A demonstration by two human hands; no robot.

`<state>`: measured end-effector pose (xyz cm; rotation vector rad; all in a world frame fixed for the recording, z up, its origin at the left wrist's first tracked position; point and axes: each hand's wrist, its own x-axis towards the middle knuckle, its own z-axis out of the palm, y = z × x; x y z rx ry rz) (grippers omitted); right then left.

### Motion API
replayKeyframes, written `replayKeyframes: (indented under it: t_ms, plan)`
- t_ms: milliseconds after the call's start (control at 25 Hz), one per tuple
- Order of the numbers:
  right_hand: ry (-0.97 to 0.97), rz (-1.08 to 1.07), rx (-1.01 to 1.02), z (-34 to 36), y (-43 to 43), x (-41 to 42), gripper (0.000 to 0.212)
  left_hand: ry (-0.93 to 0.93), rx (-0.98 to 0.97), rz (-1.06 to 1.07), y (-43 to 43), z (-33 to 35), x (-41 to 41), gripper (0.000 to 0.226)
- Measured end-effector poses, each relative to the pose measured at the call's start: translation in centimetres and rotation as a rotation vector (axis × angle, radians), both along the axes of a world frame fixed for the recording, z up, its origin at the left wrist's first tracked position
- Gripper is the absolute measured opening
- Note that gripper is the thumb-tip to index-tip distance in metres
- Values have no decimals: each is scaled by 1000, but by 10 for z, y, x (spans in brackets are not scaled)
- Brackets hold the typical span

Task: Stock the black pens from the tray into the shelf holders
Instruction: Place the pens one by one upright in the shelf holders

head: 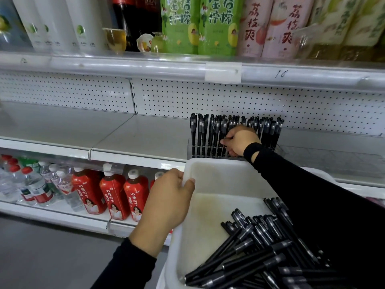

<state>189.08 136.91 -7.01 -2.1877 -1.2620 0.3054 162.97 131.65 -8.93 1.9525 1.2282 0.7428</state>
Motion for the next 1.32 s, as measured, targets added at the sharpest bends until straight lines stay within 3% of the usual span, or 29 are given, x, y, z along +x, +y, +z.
replayKeyframes:
  t_ms: [200, 360, 440, 520, 560, 680, 760, 840, 960, 1080, 1320]
  plan:
    - [27, -18, 50, 1, 8, -5, 25, 3, 7, 2, -1, 1, 1, 21]
    - [-222, -6, -70, 1, 6, -4, 34, 13, 27, 8, -1, 1, -1, 22]
    - [-383, 22, -21, 12, -8, -11, 35, 5, 27, 6, 0, 1, -2, 22]
    - [-408, 175, 1, 33, -33, -25, 41, 9, 29, 5, 0, 0, -1, 23]
    - [-339, 316, -96, 45, -49, -34, 43, 11, 34, 6, 1, 0, -1, 23]
    - [-113, 579, -702, 52, -88, -61, 38, 13, 42, 6, 0, 1, 0, 23]
    - [-288, 556, -941, 35, -101, -70, 40, 8, 47, 5, -2, 1, 0, 22]
    - [-424, 519, -1022, 21, -102, -72, 44, 13, 55, 6, -5, 2, 0, 21]
    - [-407, 502, -1051, 14, -101, -69, 47, 7, 49, 9, -5, 3, -1, 21]
    - [-426, 506, -1030, 10, -105, -71, 37, 32, 66, 21, -5, 4, -2, 23]
    - [-352, 503, -827, -4, -116, -66, 36, 84, 95, 28, -8, 9, 0, 22]
